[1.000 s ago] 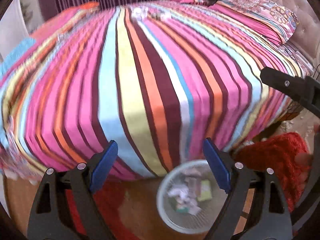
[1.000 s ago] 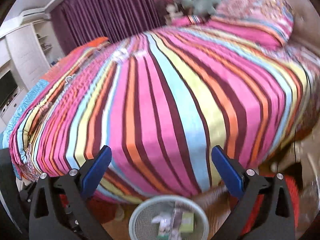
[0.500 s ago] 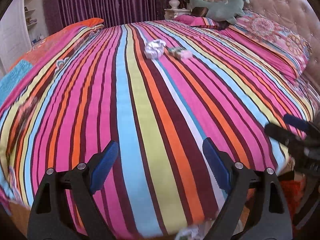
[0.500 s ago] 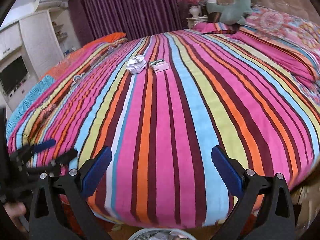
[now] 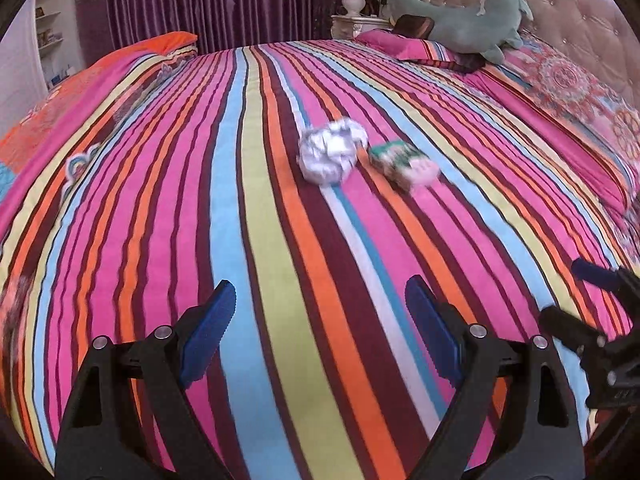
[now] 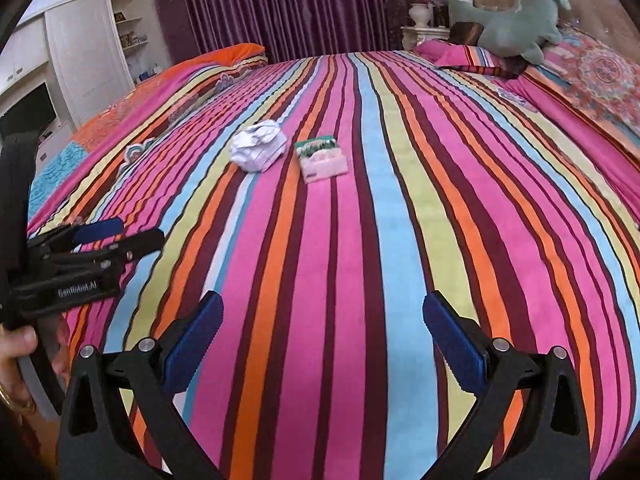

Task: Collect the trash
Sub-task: 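Grasp the crumpled white paper with the left tool while the right grasps the green tissue pack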

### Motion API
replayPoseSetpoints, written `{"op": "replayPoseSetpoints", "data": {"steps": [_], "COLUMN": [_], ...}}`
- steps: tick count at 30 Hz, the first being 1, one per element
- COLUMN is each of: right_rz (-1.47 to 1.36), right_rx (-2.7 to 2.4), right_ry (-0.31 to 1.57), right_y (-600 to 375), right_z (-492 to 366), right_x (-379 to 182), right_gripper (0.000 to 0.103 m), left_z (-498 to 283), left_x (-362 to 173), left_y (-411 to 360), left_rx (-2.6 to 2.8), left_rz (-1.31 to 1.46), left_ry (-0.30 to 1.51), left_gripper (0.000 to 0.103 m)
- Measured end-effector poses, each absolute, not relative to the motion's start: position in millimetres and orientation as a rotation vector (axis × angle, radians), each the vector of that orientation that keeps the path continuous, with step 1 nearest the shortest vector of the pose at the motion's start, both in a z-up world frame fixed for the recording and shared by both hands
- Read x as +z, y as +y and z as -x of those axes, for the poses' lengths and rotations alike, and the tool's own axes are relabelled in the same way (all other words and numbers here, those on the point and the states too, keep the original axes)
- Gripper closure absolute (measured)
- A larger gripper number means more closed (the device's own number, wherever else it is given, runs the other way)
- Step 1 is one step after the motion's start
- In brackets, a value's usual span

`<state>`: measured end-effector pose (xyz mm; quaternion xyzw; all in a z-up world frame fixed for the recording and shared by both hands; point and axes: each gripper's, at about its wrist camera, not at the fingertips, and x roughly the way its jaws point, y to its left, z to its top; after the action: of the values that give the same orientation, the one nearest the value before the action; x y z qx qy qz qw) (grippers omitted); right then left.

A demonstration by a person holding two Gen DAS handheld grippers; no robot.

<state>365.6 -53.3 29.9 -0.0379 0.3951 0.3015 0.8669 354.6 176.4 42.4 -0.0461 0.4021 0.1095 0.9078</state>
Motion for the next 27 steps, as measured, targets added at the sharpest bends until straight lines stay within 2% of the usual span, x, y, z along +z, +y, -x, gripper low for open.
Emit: {"op": "replayPoseSetpoints", "data": {"steps": [7, 12, 27], "right_rz": [0.097, 0.176, 0.273], "right_rx": [0.669, 0.674, 0.696], "right_ry": [0.880, 0.854, 0.891], "right_y": [-24, 4, 48], "right_z": [-417, -440, -497], "right_x": [16, 10, -10], "right_gripper": [0.007, 0.007, 0.007], "left_z": [-417, -454, -524], "left_x": [34, 25, 7], "left_y": [192, 195, 209], "left_rx": [0.193, 0.161, 0.133], "left_rz": [0.050, -0.001, -0.060], "left_ry": [0.847, 0.869, 0.895], "left_gripper": [0.019, 0.019, 0.019]}}
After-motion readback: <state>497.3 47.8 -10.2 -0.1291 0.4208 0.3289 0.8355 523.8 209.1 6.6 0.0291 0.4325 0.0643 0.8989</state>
